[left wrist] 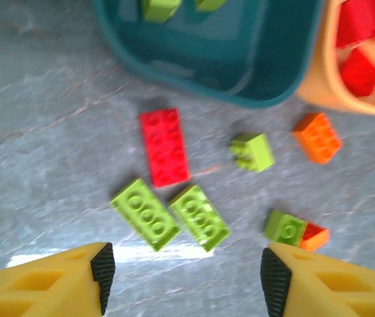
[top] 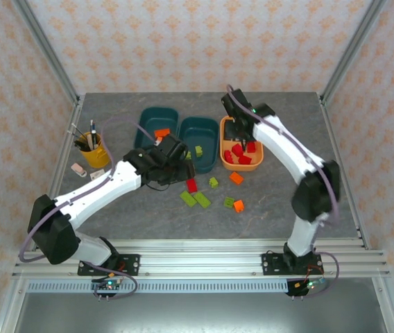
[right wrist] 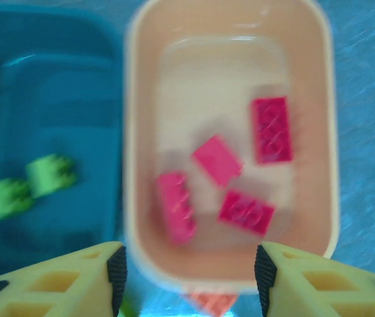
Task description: Sort the legos into containers by color
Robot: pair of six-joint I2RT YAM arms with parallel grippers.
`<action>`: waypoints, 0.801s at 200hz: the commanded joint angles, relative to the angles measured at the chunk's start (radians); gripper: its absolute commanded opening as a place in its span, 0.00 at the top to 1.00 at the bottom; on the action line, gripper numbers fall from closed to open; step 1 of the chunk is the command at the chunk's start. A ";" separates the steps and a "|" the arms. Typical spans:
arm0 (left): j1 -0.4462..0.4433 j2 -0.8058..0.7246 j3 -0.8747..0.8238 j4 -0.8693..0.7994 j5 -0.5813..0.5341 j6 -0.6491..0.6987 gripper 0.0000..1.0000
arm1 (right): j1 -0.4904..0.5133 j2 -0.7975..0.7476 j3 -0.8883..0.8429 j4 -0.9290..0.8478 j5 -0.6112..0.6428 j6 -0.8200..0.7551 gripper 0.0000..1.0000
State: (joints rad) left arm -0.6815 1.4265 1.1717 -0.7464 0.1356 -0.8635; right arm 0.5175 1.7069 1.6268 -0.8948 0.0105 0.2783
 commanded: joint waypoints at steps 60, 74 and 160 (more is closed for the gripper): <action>-0.055 0.195 -0.041 -0.009 -0.019 -0.263 0.46 | 0.110 -0.494 -0.605 0.228 -0.257 0.139 0.44; -0.067 0.227 -0.032 -0.011 -0.027 -0.285 0.46 | 0.110 -0.519 -0.633 0.220 -0.260 0.143 0.44; -0.084 0.328 -0.009 0.024 -0.039 -0.351 0.40 | 0.110 -0.582 -0.673 0.212 -0.274 0.142 0.44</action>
State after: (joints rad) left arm -0.7597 1.7313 1.1328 -0.7292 0.1265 -1.1782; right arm 0.6277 1.1393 0.9771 -0.6968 -0.2531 0.4088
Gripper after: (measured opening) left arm 0.597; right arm 0.562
